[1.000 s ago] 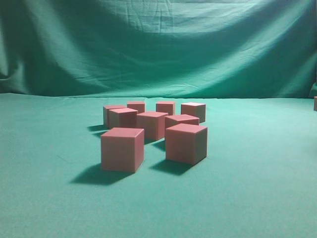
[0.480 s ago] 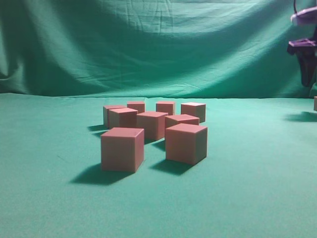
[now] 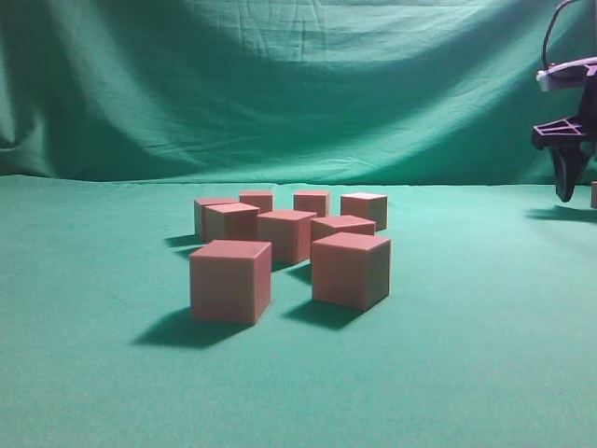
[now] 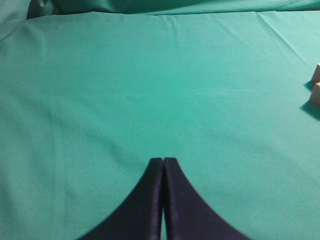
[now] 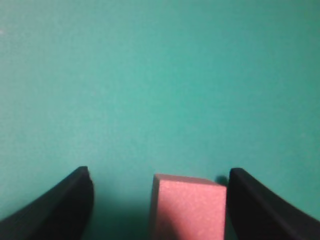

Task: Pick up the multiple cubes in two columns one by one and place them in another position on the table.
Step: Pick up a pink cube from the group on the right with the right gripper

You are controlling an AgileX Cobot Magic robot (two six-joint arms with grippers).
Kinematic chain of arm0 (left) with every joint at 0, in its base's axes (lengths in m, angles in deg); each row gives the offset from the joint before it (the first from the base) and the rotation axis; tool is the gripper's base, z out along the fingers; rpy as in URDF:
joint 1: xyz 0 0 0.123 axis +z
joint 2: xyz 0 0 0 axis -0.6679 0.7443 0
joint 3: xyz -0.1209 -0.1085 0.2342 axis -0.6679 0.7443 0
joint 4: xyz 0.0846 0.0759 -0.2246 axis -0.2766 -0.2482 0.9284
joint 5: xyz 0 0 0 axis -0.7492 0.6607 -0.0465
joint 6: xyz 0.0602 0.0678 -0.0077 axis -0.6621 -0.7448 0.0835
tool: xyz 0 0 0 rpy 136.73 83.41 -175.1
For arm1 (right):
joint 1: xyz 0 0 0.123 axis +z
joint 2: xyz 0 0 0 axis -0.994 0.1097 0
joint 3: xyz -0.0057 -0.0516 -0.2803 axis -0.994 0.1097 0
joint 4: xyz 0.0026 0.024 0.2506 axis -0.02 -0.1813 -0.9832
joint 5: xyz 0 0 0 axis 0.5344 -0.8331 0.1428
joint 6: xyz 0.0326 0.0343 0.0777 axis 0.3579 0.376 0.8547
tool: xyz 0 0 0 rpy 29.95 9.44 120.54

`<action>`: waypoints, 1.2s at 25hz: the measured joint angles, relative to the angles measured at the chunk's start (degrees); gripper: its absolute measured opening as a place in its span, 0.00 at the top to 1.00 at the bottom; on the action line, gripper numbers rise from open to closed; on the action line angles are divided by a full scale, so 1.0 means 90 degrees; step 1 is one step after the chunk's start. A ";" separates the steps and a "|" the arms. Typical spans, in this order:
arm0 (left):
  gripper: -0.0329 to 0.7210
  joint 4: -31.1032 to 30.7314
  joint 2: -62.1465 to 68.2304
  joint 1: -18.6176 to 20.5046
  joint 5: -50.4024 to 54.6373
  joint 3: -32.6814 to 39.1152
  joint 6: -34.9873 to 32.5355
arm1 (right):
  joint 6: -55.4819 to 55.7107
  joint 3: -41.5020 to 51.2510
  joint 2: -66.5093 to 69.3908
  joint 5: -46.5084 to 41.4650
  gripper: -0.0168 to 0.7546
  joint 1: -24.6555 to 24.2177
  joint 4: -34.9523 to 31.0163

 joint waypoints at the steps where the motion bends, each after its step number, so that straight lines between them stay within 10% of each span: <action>1: 0.96 0.0000 0.0000 0.0000 0.0000 0.0000 0.0000 | 0.0000 0.0000 0.0025 0.0000 0.28 0.0000 0.0000; 7: 0.96 0.0000 0.0000 0.0000 0.0000 0.0000 0.0000 | 0.0013 0.0000 0.0073 0.0000 0.28 0.0000 0.0000; 13: 0.96 0.0000 0.0000 0.0000 0.0000 0.0000 0.0000 | 0.0013 0.0000 0.0073 -0.0089 0.67 0.0000 0.0000; 30: 0.96 0.0000 0.0000 0.0000 0.0000 0.0000 0.0000 | -0.0143 0.0000 -0.2728 -0.1491 0.66 0.0733 -0.1159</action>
